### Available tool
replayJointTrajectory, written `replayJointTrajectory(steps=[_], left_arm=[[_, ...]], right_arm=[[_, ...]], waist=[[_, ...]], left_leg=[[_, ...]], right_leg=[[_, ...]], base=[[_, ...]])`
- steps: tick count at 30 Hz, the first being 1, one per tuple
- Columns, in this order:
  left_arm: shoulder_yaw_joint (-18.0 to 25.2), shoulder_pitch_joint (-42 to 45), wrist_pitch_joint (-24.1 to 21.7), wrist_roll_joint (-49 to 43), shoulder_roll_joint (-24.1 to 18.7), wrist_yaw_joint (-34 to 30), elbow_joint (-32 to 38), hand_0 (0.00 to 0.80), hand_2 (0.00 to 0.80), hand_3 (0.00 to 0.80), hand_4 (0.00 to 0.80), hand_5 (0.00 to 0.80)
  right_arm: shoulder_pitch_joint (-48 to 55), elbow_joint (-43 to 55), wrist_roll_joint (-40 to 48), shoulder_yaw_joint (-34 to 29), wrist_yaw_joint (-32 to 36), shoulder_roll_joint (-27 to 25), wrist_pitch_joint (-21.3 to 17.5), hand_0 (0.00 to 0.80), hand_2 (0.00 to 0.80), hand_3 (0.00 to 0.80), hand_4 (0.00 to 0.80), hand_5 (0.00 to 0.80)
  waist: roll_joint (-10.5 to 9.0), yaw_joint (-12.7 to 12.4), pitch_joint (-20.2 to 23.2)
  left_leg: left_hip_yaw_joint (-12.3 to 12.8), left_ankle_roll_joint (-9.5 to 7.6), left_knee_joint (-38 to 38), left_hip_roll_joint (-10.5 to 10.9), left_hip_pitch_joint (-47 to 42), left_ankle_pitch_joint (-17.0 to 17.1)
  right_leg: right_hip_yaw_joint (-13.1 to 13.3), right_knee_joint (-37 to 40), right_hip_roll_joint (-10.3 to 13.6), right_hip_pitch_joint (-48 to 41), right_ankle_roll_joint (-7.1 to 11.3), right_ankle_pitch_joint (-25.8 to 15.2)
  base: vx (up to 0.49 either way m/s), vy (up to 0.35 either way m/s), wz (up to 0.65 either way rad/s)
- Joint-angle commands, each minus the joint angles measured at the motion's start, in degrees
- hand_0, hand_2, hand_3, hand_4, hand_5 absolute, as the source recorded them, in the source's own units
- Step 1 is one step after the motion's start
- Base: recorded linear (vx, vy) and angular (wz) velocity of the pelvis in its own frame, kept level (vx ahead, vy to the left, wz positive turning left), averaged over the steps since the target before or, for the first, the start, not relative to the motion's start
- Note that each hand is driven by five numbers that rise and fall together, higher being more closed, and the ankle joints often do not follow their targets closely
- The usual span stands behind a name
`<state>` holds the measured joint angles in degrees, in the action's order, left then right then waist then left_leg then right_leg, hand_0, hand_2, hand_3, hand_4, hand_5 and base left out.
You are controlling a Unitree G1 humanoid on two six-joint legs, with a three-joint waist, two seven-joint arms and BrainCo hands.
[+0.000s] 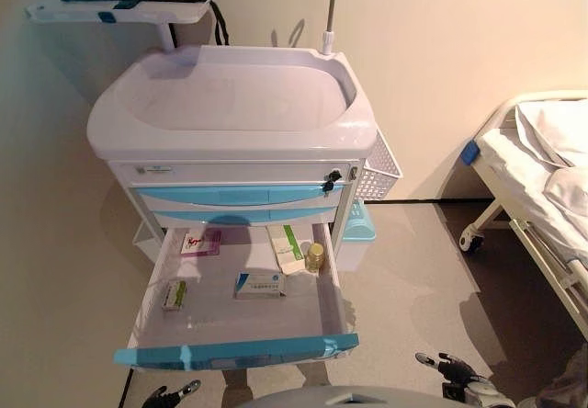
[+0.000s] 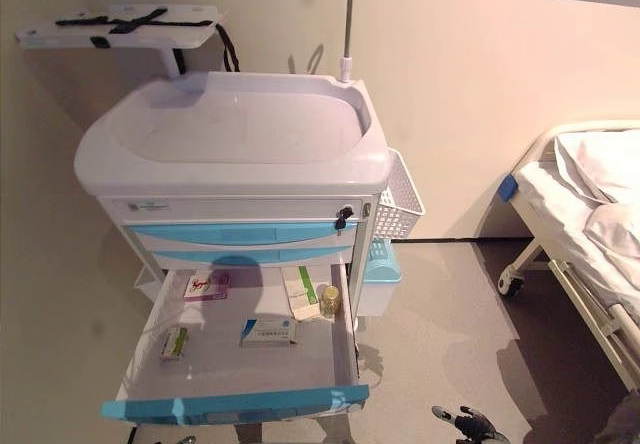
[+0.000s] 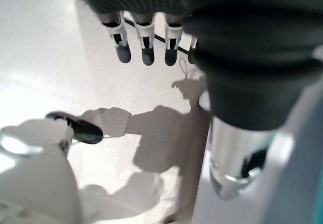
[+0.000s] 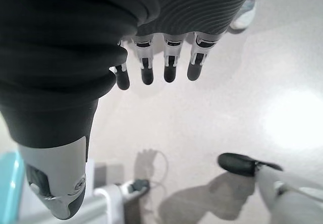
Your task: Open the drawer and pick up the medicine
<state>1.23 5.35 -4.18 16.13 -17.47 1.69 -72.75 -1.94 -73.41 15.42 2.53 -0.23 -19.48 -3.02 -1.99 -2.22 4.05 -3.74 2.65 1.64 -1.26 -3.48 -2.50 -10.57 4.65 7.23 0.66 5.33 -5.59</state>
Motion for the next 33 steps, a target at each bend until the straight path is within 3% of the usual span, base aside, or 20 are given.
replayJointTrajectory(steps=[1,6,7,10,16,29,33], left_arm=[[0.48,-1.46,0.00,-6.78,-1.89,1.98,-2.37,0.000,0.000,0.000,0.000,0.000],[-0.80,-1.76,-0.35,-9.03,-2.04,2.98,-1.16,0.000,0.000,0.000,0.000,0.000],[-1.09,-1.68,-0.47,-9.67,-1.97,3.27,-0.75,0.000,0.000,0.000,0.000,0.000],[-0.73,-1.25,-0.39,-9.83,-1.67,3.50,-0.04,0.000,0.000,0.000,0.000,0.000],[-0.03,-1.25,-0.32,-10.69,-2.15,3.91,-0.66,0.000,0.000,0.000,0.000,0.000],[1.89,-1.48,0.06,-11.99,-4.44,5.45,0.54,0.000,0.000,0.000,0.000,0.000],[1.62,-1.88,0.01,-12.44,-4.69,6.17,1.99,0.000,0.000,0.000,0.000,0.000]], right_arm=[[-4.36,2.07,4.72,-1.84,-1.19,-1.85,-2.24,0.000,0.000,0.000,0.000,0.000],[-5.38,12.50,8.49,-2.14,-2.18,-2.71,-4.08,0.000,0.000,0.000,0.000,0.000],[-5.88,18.82,9.23,-1.91,-2.85,-3.04,-4.97,0.000,0.000,0.000,0.000,0.000],[-6.60,29.72,10.17,-1.18,-3.56,-3.25,-6.25,0.000,0.000,0.000,0.000,0.000],[-9.40,41.02,12.55,0.23,-4.66,-2.85,-8.67,0.000,0.000,0.000,0.000,0.000],[-13.73,58.72,12.61,6.90,-3.68,-0.88,-10.31,0.000,0.000,0.000,0.000,0.000],[-15.92,62.68,9.74,12.68,-1.76,-0.47,-9.61,0.000,0.000,0.000,0.000,0.000]], waist=[[-1.67,1.01,-0.95],[-1.76,1.83,-0.85],[-1.94,1.83,-0.83],[-2.35,1.73,-0.93],[-3.53,1.10,-1.70],[-6.64,-2.14,-5.29],[-6.85,-3.44,-7.82]], left_leg=[[-1.60,-1.70,2.39,3.12,5.01,4.40],[0.58,-1.98,2.70,3.14,4.05,3.84],[1.06,-2.01,2.75,3.10,3.92,3.80],[1.57,-2.05,2.95,2.89,3.90,3.84],[2.30,-1.91,3.35,2.50,4.46,3.98],[0.75,-1.70,3.07,2.16,6.19,4.62],[-0.50,-2.12,0.65,2.54,6.21,3.72]], right_leg=[[-1.00,-3.43,-0.08,-0.58,3.68,3.35],[1.52,-2.45,0.11,-0.21,3.92,2.14],[2.15,-2.07,0.05,-0.06,3.96,1.77],[2.69,-1.53,-0.09,0.06,3.88,1.37],[3.30,-0.38,-0.37,0.86,3.90,0.37],[1.77,-0.34,-0.54,1.53,3.86,0.25],[1.30,-2.16,-0.31,0.91,3.40,1.45]], base=[[-0.011,0.071,-0.24],[-0.008,0.054,-0.25],[-0.015,0.054,-0.23],[-0.003,0.037,-0.25],[-0.017,0.011,-0.08],[-0.009,-0.018,-0.04],[0.008,-0.025,0.07]])
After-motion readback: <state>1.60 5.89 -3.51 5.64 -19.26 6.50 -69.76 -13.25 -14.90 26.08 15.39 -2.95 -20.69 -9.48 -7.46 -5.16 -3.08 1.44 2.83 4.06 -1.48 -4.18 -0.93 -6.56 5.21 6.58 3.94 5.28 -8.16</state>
